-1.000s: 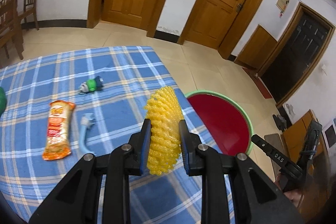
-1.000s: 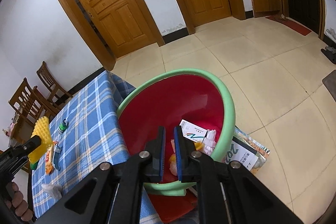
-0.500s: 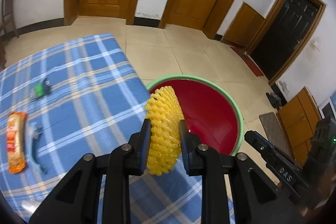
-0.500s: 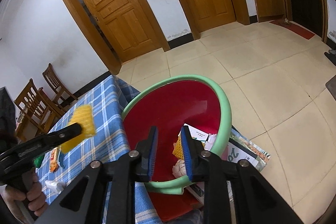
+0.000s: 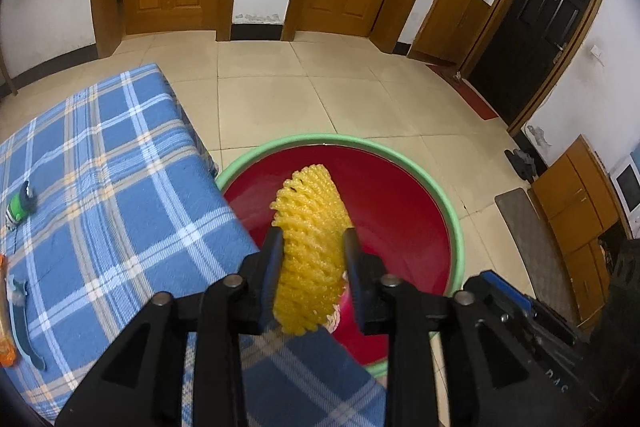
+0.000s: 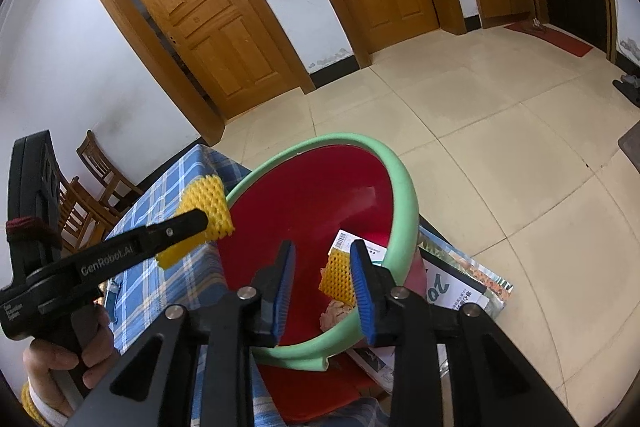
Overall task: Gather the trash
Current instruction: 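Carry both yellow foam nets over the red bin and release them, then move both tools back from the bin toward the table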
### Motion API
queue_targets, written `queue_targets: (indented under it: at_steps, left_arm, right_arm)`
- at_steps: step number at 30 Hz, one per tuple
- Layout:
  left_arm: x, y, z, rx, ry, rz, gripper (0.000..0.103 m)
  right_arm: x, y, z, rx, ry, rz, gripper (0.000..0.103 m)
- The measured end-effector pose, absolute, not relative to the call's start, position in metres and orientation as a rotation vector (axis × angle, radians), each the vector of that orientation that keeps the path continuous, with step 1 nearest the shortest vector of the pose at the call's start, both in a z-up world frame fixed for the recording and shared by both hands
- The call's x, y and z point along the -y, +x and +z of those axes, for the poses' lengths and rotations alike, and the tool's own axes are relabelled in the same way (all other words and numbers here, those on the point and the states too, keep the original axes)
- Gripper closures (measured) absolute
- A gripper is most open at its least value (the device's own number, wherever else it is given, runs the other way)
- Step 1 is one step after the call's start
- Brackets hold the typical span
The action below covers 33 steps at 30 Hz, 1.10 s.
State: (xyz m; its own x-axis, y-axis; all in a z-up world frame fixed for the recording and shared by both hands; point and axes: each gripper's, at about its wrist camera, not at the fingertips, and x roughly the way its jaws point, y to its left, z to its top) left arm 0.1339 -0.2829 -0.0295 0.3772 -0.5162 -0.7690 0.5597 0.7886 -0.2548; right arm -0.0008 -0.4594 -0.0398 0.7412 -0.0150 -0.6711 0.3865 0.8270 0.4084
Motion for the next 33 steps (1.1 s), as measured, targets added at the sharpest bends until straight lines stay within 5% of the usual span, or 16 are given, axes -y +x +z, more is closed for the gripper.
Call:
queue_targets:
  at_steps: [4, 33]
  left_arm:
    - [0.284, 0.136, -0.029, -0.967, 0.041, -0.681, 0.054]
    - [0.147, 0.145, 0.002, -0.917, -0.076, -0.432, 0.054]
  right_arm:
    - [0.461, -0.003, -0.044, -0.714, 0.575, -0.234, 0.069]
    - [0.443, -0.004, -0.029, -0.704, 0.551, -0.216, 0.048]
